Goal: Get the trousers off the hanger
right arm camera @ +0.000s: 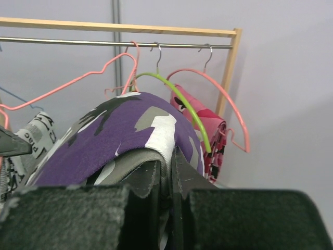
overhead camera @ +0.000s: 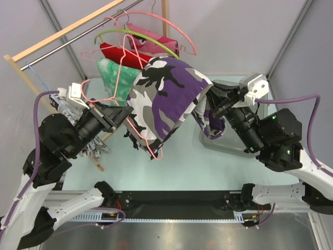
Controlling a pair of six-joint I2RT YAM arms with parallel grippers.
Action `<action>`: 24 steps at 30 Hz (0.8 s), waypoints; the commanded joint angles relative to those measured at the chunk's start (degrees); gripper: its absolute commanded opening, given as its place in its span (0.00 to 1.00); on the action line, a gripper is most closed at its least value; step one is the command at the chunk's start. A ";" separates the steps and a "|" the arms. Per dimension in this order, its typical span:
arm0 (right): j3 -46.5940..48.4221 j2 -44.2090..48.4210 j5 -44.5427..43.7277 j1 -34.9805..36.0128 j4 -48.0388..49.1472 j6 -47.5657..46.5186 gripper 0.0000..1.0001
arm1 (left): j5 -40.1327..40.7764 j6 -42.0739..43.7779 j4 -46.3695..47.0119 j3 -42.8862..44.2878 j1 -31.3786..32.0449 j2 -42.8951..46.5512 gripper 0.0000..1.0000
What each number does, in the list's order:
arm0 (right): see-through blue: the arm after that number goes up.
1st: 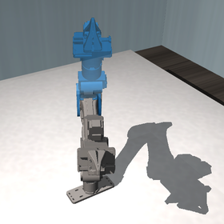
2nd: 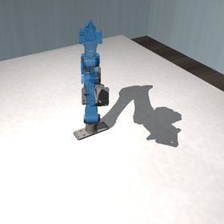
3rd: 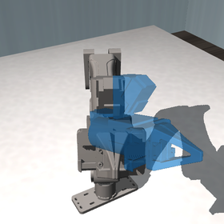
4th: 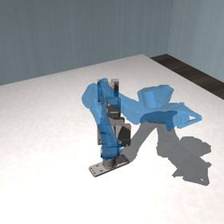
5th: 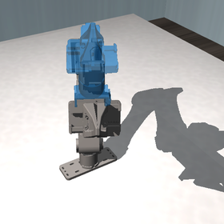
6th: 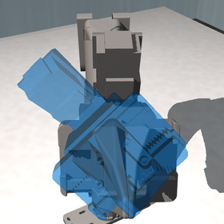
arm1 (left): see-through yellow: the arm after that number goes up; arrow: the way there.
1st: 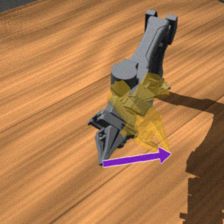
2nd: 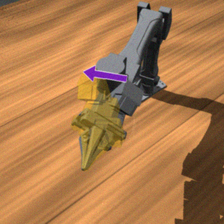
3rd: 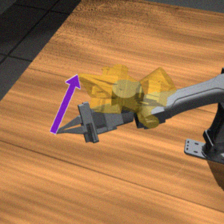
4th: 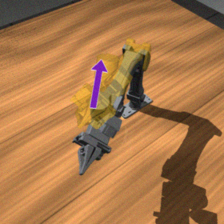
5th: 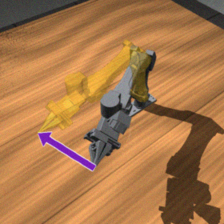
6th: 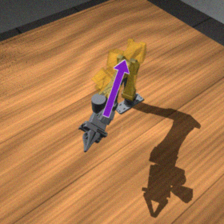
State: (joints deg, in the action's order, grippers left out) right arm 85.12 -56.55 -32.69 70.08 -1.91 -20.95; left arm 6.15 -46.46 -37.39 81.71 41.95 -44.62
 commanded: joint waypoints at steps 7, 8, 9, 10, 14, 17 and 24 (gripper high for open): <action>17.00 6.54 -1.60 -0.47 17.57 -2.61 0.00 | 8.88 7.96 -11.48 -0.33 -0.65 0.24 0.00; 17.44 6.81 -0.55 -0.47 17.12 -2.00 0.00 | 8.96 8.05 -11.48 -0.33 -0.65 0.32 0.00; 17.71 7.24 0.42 -0.47 16.68 -0.16 0.00 | 9.05 8.05 -11.48 -0.41 -0.65 0.41 0.00; 17.28 8.38 1.04 -0.39 16.68 0.29 0.00 | 9.05 8.22 -11.65 -0.33 -0.65 0.41 0.01; 13.50 11.38 4.28 0.23 17.56 4.68 0.00 | 9.76 8.14 -11.92 -0.59 -0.65 0.50 0.01; 12.71 12.43 4.13 0.05 16.15 5.75 0.00 | 9.76 8.14 -12.45 -0.15 -0.65 0.06 0.00; 10.86 14.19 2.55 -0.47 12.47 5.58 0.00 | 7.66 8.14 -11.23 -0.59 -0.65 0.23 0.00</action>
State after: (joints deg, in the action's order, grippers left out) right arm 93.95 -42.15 -30.04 70.32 1.28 -16.19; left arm 14.00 -40.29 -49.71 81.28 41.34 -44.64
